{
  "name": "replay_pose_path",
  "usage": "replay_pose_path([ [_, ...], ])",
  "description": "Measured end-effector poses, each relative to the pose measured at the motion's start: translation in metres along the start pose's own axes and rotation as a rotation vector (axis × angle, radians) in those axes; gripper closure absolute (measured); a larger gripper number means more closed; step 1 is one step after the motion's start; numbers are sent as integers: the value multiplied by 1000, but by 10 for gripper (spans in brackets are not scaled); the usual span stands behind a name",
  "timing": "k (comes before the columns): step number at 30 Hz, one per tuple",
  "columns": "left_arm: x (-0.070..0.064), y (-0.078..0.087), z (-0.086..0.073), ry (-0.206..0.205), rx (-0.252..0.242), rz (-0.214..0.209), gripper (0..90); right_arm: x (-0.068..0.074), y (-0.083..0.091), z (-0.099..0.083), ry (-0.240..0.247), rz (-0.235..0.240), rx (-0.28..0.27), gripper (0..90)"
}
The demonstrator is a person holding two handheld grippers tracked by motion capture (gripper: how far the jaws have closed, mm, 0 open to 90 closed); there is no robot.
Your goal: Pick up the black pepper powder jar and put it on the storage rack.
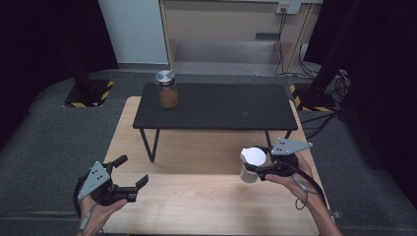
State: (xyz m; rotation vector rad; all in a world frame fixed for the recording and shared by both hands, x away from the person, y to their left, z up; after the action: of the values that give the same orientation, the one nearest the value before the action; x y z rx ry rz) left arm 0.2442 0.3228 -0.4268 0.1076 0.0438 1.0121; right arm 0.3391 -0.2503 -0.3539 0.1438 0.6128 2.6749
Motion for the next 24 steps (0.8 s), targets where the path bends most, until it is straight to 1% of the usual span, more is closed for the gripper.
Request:
replay_pose_path([
  [6, 0, 0, 0, 4, 0, 0, 0, -2, 3, 29, 26, 52, -5, 313],
  [14, 1, 0, 0, 4, 3, 6, 0, -6, 11, 67, 44, 75, -13, 313],
  [18, 1, 3, -1, 5, 7, 13, 0, -9, 14, 80, 41, 97, -18, 313],
  [24, 1, 8, -2, 10, 5, 33, 0, -14, 13, 100, 42, 110, -17, 313],
])
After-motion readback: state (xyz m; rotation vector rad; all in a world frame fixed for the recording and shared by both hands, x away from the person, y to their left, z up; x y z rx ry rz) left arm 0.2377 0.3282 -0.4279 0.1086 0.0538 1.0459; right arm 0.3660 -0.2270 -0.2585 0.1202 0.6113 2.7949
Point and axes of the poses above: each handheld gripper's, and its own axes: y roughly backward along the jaws, z roughly out of its top, x roughly to its left, the point moved 8 cm from there along -y, roughly forward along the jaws, and after that the axes turned 7 degrees about z, right-handed, at the moved point
